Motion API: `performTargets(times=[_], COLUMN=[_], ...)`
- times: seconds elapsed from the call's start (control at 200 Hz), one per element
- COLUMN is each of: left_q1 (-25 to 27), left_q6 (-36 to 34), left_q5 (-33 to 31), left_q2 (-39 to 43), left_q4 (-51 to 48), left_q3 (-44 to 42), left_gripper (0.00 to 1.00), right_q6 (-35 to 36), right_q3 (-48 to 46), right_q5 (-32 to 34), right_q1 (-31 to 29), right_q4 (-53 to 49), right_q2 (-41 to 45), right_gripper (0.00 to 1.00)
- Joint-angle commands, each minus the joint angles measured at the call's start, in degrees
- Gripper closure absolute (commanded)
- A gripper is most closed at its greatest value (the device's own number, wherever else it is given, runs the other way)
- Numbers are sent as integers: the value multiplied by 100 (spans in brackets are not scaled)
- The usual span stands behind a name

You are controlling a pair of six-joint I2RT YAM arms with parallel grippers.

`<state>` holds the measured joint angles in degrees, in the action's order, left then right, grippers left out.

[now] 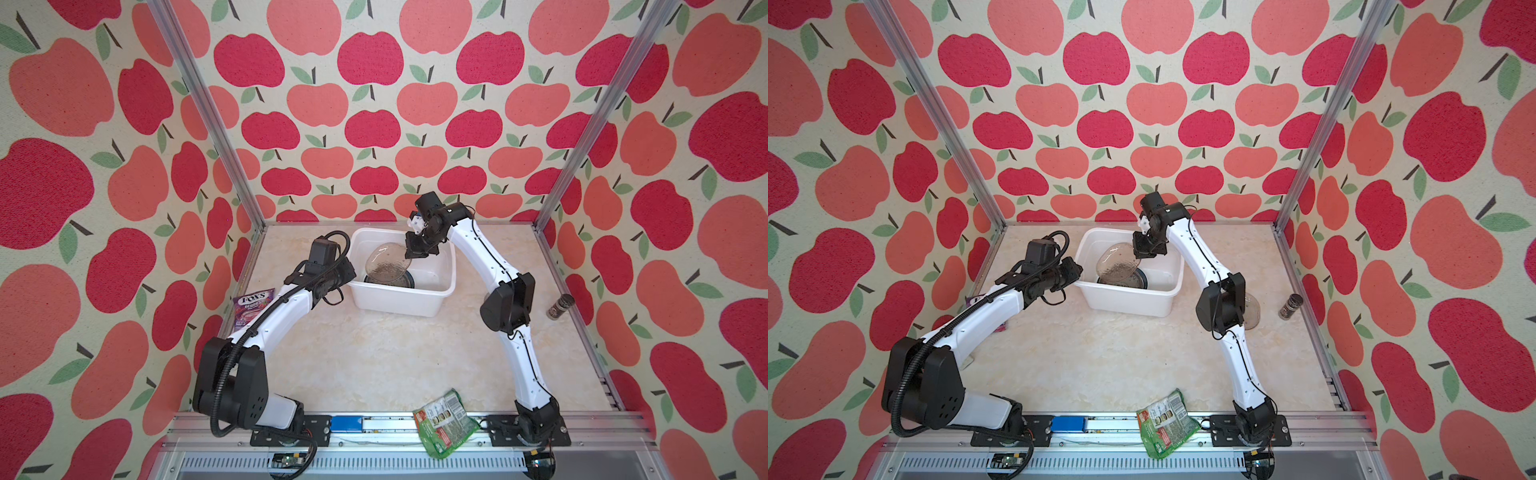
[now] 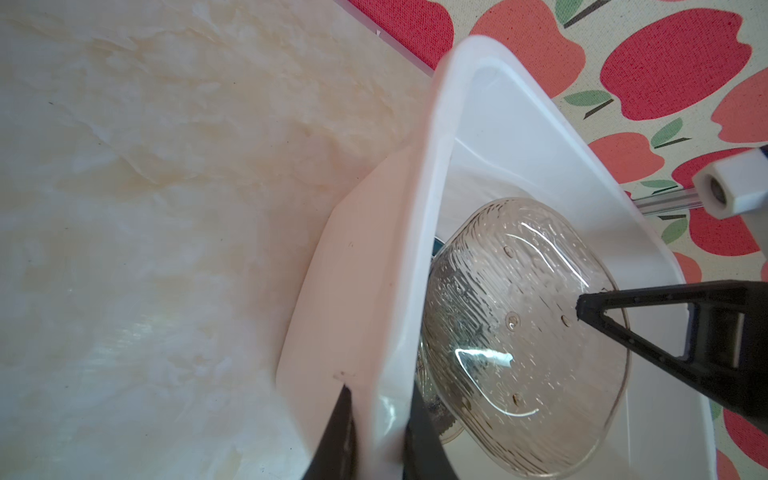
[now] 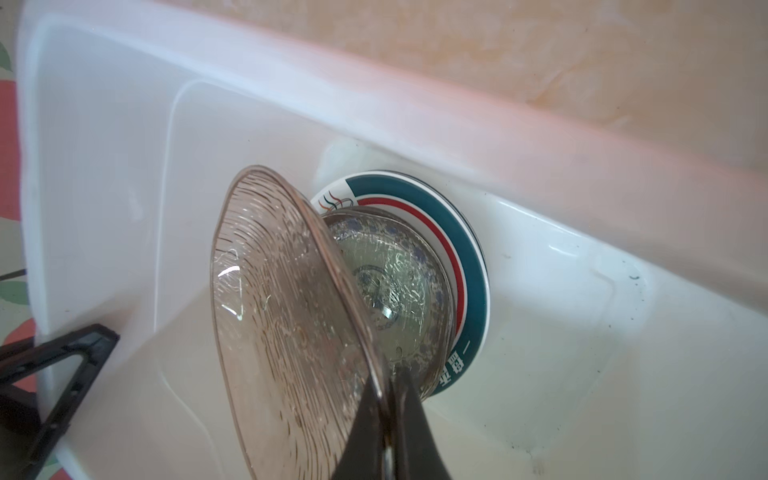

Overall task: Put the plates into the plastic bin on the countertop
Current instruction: 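Lower the pinkish glass plate into the bin and open the right gripper, then withdraw the right gripper from the bin while the left gripper reaches toward the clear plate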

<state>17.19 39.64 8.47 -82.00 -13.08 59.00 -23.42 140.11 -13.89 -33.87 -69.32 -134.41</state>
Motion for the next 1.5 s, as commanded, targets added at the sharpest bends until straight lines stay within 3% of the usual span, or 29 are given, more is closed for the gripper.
performTargets(times=[0.0, 0.14, 0.27, 0.355, 0.49, 0.881, 0.936, 1.006, 1.046, 1.076, 1.086, 1.261, 1.386, 1.496], left_q1=[21, 45, 52, 56, 59, 56, 41, 30, 33, 39, 39, 61, 251, 903], left_q6=[193, 199, 185, 185, 160, 37, 12, -30, -55, -75, -82, -427, -1032, -1679], left_q5=[-234, -297, -261, -247, -258, -313, -337, -350, -370, -398, -409, -818, -1341, -1959], left_q2=[254, 274, 223, 197, 185, 130, 101, 65, 49, 33, 34, -23, 220, 643], left_q4=[200, 193, 205, 194, 210, 241, 286, 304, 316, 315, 315, 77, -128, -193], left_q3=[-137, -192, -188, -162, -155, -29, -10, 49, 91, 120, 127, 503, 863, 1166], left_gripper=[100, 100, 100, 100, 100, 100, 87, 59, 31, 4, 0, 1, 1, 1], right_q6=[172, 88, 46, 22, 30, 69, 68, 91, 100, 122, 132, 367, 349, 182], right_q3=[-778, -1660, -1685, -1430, -1126, -804, -712, -540, -430, -321, -288, -404, -1616, -2965], right_q5=[274, 450, 323, 333, 303, 305, 115, -127, -175, -150, -132, 422, 631, 622], right_q1=[21, 24, 38, 12, 11, 25, 29, 23, 26, 30, 27, 203, 553, 915], right_q4=[-26, 410, 507, 437, 402, 363, 479, 597, 621, 594, 577, 356, 715, 1298], right_q2=[567, 967, 823, 621, 398, 674, 818, 1026, 1156, 1235, 1260, 2057, 3081, 4104], right_gripper=[100, 100, 100, 81, 71, 70, 70, 68, 66, 63, 63, 54, 54, 53])
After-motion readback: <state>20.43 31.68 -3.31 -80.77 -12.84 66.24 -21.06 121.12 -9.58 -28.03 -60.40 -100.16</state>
